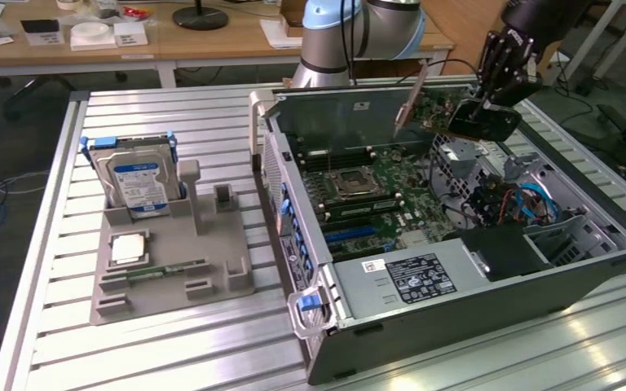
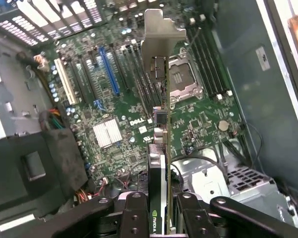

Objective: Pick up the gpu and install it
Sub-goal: 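Insert the gpu into the slot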

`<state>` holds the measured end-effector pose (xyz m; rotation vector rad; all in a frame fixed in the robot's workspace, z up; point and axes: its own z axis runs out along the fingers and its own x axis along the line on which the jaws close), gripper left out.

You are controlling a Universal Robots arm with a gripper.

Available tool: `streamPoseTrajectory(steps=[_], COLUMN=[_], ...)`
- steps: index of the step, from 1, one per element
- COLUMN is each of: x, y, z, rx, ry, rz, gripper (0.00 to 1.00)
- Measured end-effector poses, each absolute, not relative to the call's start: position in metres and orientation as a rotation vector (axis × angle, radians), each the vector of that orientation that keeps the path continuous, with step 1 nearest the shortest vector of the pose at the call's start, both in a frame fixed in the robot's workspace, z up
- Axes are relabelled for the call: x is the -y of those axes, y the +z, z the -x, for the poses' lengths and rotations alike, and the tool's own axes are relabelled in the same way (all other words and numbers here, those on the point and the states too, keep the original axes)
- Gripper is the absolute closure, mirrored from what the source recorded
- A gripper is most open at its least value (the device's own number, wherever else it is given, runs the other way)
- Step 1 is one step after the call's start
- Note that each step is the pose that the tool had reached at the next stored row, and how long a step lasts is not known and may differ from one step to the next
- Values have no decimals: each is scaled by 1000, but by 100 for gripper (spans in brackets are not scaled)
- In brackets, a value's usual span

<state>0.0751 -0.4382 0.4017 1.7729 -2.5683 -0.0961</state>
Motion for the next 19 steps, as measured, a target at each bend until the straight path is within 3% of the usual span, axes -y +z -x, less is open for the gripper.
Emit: streamPoseTrajectory(steps=[19], x=[438], y=[402], z=[-75], rx=[2313], ry=[-90], rz=[-2086], gripper=[73])
